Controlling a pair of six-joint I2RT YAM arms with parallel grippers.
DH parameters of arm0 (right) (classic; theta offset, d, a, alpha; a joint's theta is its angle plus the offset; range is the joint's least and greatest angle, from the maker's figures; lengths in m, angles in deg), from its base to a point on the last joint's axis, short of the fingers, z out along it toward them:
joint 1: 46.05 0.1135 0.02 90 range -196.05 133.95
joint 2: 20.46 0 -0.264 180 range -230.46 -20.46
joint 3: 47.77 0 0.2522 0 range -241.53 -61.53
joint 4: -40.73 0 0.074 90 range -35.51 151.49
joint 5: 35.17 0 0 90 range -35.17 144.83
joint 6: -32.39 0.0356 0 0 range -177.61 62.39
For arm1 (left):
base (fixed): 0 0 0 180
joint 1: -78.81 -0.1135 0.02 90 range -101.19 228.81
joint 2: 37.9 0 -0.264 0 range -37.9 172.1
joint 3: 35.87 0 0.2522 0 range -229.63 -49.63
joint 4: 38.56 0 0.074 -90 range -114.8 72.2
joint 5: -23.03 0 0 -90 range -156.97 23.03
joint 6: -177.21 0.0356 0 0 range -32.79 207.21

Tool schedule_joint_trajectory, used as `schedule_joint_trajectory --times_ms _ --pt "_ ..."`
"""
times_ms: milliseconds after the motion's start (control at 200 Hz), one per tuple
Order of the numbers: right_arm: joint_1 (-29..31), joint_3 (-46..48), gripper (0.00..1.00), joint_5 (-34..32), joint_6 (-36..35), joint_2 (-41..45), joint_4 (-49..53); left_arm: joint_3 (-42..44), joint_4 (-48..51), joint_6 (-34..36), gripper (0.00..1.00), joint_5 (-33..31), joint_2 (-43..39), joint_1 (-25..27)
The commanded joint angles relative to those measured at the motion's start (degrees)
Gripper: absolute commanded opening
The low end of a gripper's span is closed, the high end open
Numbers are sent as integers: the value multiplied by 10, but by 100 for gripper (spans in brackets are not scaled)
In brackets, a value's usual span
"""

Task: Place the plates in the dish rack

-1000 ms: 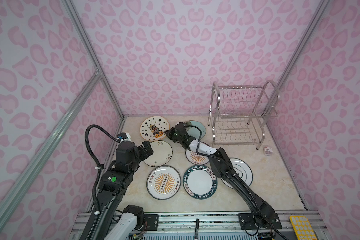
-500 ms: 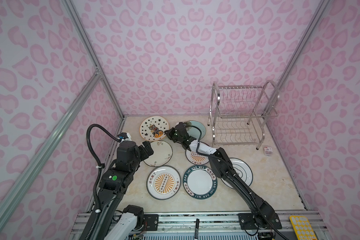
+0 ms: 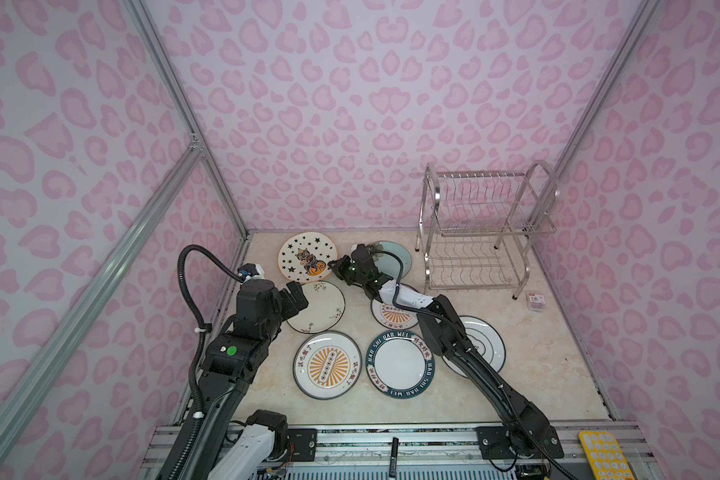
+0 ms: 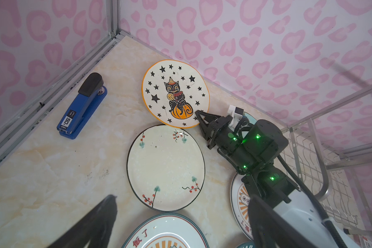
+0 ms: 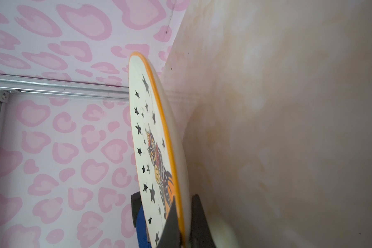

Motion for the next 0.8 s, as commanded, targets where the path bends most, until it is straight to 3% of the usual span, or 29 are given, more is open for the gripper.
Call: schedule_joint_trajectory --times_ms 0,790 --pt "-1 7 0 13 -14 216 -66 -8 -8 6 97 -3 2 -1" --pt "-1 33 0 26 -13 268 -97 -8 -10 5 97 1 11 0"
